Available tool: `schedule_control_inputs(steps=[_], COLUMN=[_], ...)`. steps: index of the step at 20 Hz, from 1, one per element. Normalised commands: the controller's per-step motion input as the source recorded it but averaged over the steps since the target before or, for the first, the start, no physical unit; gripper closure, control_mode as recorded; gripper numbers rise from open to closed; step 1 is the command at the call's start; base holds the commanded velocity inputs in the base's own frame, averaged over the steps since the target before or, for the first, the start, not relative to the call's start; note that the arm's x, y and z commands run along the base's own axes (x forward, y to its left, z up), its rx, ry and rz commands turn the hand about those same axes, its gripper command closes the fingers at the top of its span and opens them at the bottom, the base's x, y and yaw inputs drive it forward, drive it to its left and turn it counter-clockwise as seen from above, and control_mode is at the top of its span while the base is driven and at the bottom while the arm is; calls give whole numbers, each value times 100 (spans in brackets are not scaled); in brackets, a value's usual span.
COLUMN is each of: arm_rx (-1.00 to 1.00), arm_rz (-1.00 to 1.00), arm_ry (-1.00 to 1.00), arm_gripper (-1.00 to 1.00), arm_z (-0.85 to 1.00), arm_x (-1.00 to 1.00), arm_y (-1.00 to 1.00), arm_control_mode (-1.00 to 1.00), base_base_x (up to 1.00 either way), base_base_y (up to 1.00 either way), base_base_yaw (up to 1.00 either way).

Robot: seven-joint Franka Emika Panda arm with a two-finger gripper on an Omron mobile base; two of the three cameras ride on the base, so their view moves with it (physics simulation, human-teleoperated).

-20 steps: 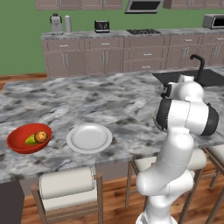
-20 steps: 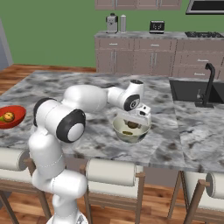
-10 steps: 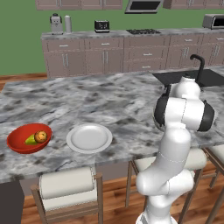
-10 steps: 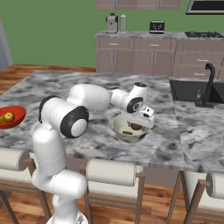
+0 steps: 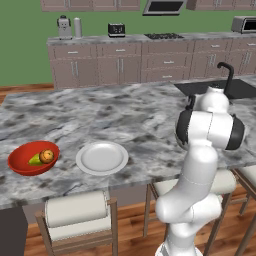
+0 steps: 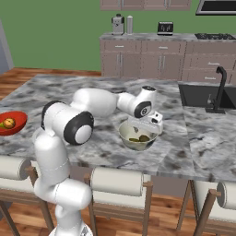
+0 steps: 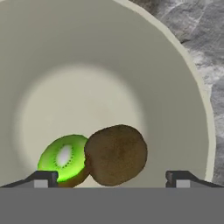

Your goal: Take the fruits from the plate on the dining counter and place two fruits in each bowl.

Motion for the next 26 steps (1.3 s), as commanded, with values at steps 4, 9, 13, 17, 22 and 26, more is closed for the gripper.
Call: schedule_control_inputs(steps=[4, 9, 13, 17, 22, 26], arm_rx=[0, 0, 0, 0, 0, -5], arm_rz=[-6, -1, 0, 0, 1, 1], arm_ry=[0, -1, -3, -2, 0, 0], arm_gripper=[-100, -100, -100, -100, -100, -100], arm_z=[56, 29, 51, 89, 79, 50], arm_x=[-61, -100, -92, -54, -62, -69], arm_y=[17, 74, 71, 74, 65, 75], arm_control_mode=[-100, -100, -100, -100, -100, -100], base_base_x=[0, 0, 0, 0, 0, 0], base_base_y=[0, 0, 0, 0, 0, 0], base_base_yaw=[0, 0, 0, 0, 0, 0])
